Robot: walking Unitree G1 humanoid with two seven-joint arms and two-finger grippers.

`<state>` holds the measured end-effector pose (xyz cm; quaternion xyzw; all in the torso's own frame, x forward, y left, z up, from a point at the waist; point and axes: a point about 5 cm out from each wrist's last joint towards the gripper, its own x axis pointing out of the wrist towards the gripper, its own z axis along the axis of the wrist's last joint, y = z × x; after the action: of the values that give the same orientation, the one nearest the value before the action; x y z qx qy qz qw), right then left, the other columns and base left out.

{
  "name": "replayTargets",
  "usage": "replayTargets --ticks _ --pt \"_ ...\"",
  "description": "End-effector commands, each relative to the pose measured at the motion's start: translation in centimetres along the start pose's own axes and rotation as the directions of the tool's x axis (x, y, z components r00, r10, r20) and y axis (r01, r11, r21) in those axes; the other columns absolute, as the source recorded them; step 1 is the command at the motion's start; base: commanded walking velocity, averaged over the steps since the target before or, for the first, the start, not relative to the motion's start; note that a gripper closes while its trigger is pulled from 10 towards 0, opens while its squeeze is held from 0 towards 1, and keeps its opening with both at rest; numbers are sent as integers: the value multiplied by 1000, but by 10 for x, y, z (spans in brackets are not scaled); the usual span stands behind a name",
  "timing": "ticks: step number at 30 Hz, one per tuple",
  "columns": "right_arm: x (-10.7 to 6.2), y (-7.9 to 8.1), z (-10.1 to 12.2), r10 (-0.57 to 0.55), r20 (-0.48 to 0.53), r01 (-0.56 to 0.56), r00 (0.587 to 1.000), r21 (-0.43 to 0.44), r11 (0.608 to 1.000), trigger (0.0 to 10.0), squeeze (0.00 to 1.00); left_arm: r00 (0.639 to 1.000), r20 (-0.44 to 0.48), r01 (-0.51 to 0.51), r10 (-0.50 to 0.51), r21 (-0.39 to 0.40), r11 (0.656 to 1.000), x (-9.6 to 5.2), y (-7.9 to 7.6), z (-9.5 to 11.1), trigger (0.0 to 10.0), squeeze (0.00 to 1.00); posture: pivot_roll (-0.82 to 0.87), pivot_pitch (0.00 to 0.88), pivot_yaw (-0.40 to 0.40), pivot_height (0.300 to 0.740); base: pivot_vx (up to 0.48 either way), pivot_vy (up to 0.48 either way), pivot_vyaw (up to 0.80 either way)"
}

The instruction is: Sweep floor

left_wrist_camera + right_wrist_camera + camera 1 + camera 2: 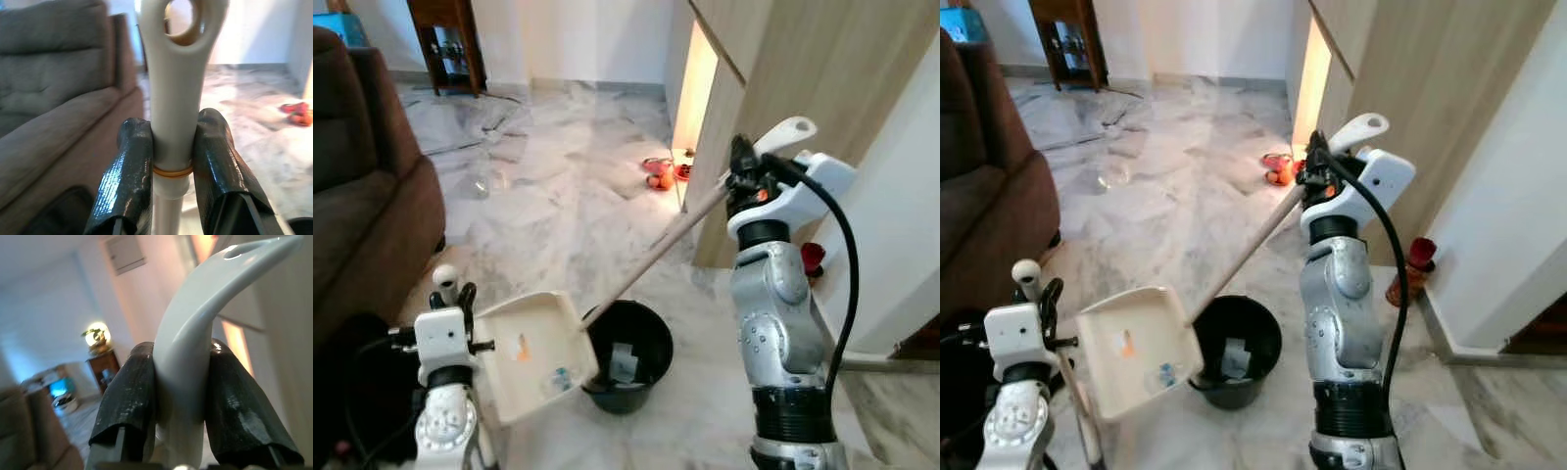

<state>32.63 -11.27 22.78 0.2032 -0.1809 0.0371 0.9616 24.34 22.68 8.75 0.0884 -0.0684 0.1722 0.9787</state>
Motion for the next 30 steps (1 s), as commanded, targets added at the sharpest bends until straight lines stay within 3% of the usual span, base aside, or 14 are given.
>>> replayTargets --ticks 1,15,30 --pt "4 7 14 19 68 -22 998 37 999 10000 0 999 48 13 -14 4 1000 3 -4 9 10000 0 145 12 -43 740 0 337 0" --pt "4 10 22 25 136 -23 990 -17 1000 10000 0 998 52 43 -43 4 999 3 -8 10 10000 0 147 12 -44 740 0 48 0" --pt "3 9 19 18 123 -15 992 -22 1000 10000 0 993 47 106 -106 4 994 4 -17 12 10000 0 148 14 -42 740 0 0 0"
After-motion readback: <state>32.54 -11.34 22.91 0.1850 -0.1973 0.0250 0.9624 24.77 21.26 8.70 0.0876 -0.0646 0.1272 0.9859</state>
